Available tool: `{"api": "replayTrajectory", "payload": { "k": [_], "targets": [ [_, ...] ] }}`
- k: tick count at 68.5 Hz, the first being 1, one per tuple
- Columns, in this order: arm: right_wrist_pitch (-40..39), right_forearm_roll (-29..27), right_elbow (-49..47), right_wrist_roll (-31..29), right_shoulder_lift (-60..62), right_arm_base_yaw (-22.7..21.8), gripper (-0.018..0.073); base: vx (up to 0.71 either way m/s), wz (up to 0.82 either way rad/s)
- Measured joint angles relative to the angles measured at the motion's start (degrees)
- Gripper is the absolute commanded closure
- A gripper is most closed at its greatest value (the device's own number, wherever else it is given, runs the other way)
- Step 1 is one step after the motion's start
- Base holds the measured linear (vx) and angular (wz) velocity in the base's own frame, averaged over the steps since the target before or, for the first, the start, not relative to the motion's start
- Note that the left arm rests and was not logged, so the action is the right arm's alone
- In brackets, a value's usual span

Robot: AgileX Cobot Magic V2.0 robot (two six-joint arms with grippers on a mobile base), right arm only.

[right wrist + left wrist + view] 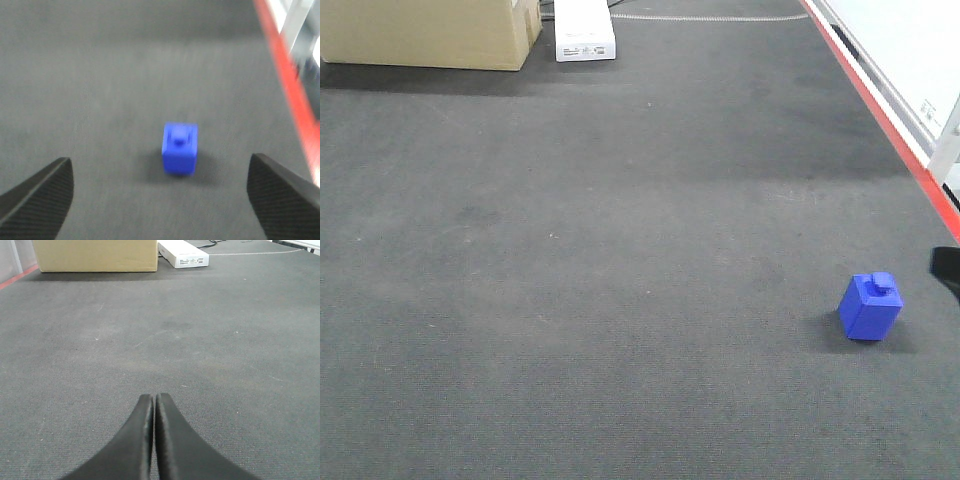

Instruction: Pour parts from conveyor to right shelf

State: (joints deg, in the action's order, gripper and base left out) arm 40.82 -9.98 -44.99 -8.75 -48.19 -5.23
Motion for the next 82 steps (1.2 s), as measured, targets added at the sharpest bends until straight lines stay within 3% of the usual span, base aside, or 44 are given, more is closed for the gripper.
{"api": "replayTrajectory", "payload": {
  "k": [21, 41, 69, 82],
  "targets": [
    [16.5, 3.8, -17.2, 3.2, -25.5, 0.0, -0.0021, 0.0, 0.0],
    [25.1, 7.0, -29.6, 3.0, -41.0, 0.0, -0.0021, 0.0, 0.0],
    [25.6, 2.2, -33.2, -0.4, -52.0, 0.0, -0.0021, 0.0, 0.0],
    [24.4, 2.4, -33.2, -0.8, -56.5, 0.0, -0.0021, 0.0, 0.0]
  ]
}}
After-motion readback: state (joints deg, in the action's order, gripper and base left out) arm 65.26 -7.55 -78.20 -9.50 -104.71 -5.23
